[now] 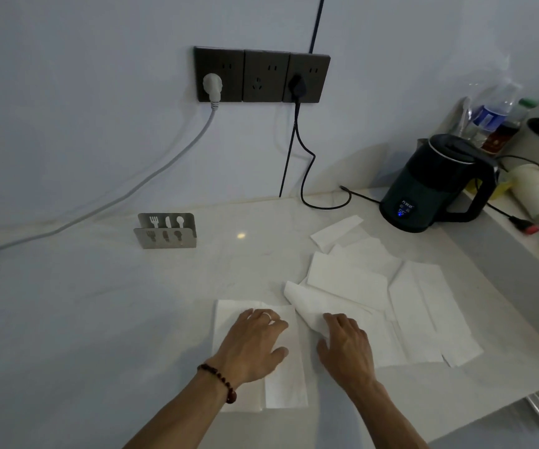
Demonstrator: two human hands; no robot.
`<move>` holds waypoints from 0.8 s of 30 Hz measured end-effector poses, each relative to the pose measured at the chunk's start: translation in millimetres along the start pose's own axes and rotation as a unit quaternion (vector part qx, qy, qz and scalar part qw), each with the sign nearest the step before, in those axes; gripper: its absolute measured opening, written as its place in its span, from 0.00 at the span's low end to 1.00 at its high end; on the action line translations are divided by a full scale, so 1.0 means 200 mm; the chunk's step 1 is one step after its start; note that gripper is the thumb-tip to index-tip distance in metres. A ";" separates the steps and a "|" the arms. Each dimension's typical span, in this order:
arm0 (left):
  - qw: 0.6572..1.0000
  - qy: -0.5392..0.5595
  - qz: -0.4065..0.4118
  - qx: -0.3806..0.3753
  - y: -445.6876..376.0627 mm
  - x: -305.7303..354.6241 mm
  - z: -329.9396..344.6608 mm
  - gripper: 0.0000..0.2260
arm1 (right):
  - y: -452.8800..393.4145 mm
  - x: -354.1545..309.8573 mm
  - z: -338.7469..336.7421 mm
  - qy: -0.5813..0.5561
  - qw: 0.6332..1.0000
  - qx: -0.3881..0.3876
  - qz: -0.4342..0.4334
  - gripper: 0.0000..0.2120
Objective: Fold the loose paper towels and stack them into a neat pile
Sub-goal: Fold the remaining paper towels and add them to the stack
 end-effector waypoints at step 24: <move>0.984 0.140 -0.091 0.067 -0.13 0.19 0.07 0.15 | -0.10 0.15 -0.01 -0.036 0.997 -0.028 -0.059 0.08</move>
Point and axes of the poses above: each hand's wrist, its own y-axis away from the middle knuckle, its own z-axis out of the palm, x = y × z, the point moved 1 cm from there along -y, towards the middle knuckle, and after that the axes turned 7 degrees about -z, right-handed, at the moved point
